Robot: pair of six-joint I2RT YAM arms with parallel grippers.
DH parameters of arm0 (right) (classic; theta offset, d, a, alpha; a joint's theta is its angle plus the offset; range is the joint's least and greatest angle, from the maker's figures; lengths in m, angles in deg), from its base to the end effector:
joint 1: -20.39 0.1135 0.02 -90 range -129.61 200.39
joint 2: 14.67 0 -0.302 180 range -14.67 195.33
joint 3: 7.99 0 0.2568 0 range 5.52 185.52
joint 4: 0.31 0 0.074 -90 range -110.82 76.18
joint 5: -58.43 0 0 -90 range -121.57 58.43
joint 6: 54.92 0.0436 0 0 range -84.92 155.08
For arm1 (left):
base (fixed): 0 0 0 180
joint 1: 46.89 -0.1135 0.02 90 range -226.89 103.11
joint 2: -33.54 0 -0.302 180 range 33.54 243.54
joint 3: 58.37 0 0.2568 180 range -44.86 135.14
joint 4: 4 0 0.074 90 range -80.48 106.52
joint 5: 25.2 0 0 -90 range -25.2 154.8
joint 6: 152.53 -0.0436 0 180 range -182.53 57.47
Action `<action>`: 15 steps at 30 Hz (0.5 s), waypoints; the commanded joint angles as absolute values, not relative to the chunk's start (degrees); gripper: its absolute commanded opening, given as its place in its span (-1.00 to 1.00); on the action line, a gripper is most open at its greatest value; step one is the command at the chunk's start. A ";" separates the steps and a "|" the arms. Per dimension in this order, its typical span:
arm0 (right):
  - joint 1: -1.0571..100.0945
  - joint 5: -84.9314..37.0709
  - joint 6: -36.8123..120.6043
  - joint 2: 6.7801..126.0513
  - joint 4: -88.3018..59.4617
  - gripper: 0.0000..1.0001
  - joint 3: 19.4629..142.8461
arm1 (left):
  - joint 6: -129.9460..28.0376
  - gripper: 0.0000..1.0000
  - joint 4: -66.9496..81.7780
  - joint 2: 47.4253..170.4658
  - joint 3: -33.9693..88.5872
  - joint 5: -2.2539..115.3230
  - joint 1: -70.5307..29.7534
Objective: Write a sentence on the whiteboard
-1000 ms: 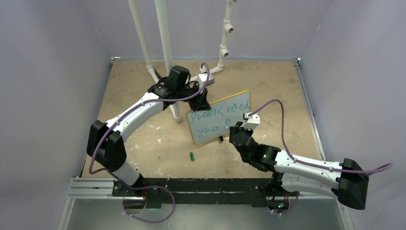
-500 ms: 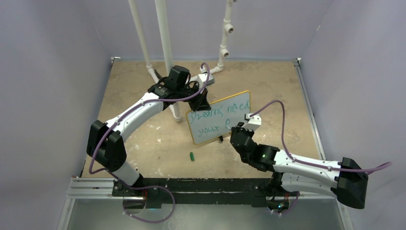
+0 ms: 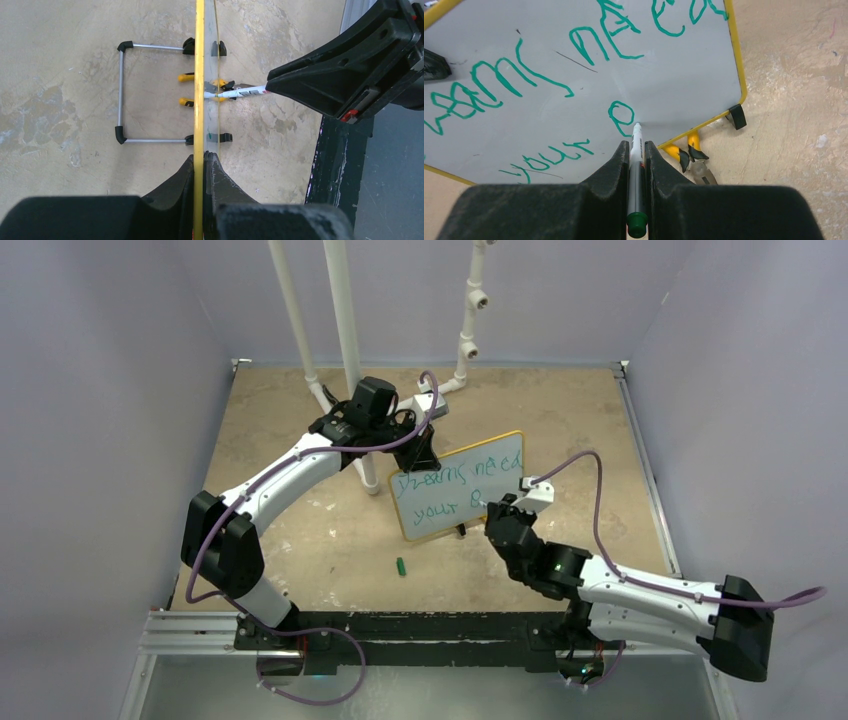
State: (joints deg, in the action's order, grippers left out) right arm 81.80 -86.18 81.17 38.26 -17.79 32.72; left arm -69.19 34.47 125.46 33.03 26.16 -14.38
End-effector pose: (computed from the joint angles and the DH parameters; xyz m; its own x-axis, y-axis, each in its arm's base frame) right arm 0.1150 0.1368 0.2509 -0.2867 0.3459 -0.8934 0.0532 0.9369 0.3457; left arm 0.2981 -0.2223 0.3450 -0.4309 0.3820 -0.8176 0.8850 0.3559 -0.3001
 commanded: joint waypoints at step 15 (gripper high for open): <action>81.43 -82.68 78.67 25.93 -21.01 -1.00 31.50 | -71.17 -1.00 34.60 124.07 32.18 27.97 -15.69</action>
State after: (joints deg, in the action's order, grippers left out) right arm 81.73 -83.89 80.05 27.73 -20.35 32.37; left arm -69.19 34.47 125.46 33.03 26.08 -14.38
